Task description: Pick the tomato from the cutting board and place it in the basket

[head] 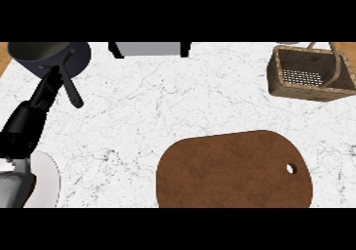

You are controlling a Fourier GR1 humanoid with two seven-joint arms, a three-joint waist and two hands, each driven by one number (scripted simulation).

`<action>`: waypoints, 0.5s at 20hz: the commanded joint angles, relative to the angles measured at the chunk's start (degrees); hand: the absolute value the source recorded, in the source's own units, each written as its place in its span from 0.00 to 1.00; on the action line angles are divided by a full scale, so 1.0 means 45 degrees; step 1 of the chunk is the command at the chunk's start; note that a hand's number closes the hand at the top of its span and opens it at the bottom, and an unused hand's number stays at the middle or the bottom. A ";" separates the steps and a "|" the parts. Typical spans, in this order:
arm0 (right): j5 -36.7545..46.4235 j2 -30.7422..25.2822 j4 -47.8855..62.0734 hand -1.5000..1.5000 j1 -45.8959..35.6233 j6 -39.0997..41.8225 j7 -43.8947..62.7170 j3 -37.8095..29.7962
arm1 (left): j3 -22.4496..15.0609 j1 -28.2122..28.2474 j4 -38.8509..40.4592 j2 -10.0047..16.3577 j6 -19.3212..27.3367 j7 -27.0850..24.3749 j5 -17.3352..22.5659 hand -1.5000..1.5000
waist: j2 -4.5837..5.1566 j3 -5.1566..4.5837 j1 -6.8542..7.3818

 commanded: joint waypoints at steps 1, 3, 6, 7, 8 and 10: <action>-0.1062 -0.1653 0.1788 1.00 -0.0757 -0.0776 -0.2798 -0.2290 | 0.0075 -0.0151 -0.0054 0.0097 -0.0003 0.0062 -0.0025 0.50 | 0.0018 0.0039 0.0143; -0.2014 -0.1525 0.2613 1.00 -0.1252 -0.1338 -0.3732 -0.3487 | -0.0052 0.0062 -0.0146 -0.0019 -0.0100 -0.0002 0.0053 0.50 | -0.0031 0.0052 0.0298; -0.3806 -0.1477 0.3571 1.00 -0.2487 -0.1071 -0.5082 -0.4971 | -0.0251 -0.0121 0.0046 -0.0227 -0.0063 -0.0026 -0.0034 0.50 | 0.0000 0.0033 0.0402; -0.4519 -0.1665 0.3778 1.00 -0.2945 -0.0655 -0.5532 -0.5504 | -0.0287 -0.0143 0.0074 -0.0171 -0.0225 0.0012 0.0028 0.50 | -0.0076 -0.0005 0.0370; -0.4902 -0.1743 0.4409 1.00 -0.2978 -0.0452 -0.6175 -0.5854 | -0.0297 -0.0065 0.0104 -0.0247 -0.0215 0.0021 0.0067 0.50 | -0.0041 -0.0003 0.0419; -0.5806 -0.2571 0.5157 1.00 -0.3954 0.0886 -0.6711 -0.6386 | -0.0446 -0.0261 0.0147 -0.0364 -0.0054 -0.0160 -0.0183 0.50 | -0.0002 -0.0049 0.0596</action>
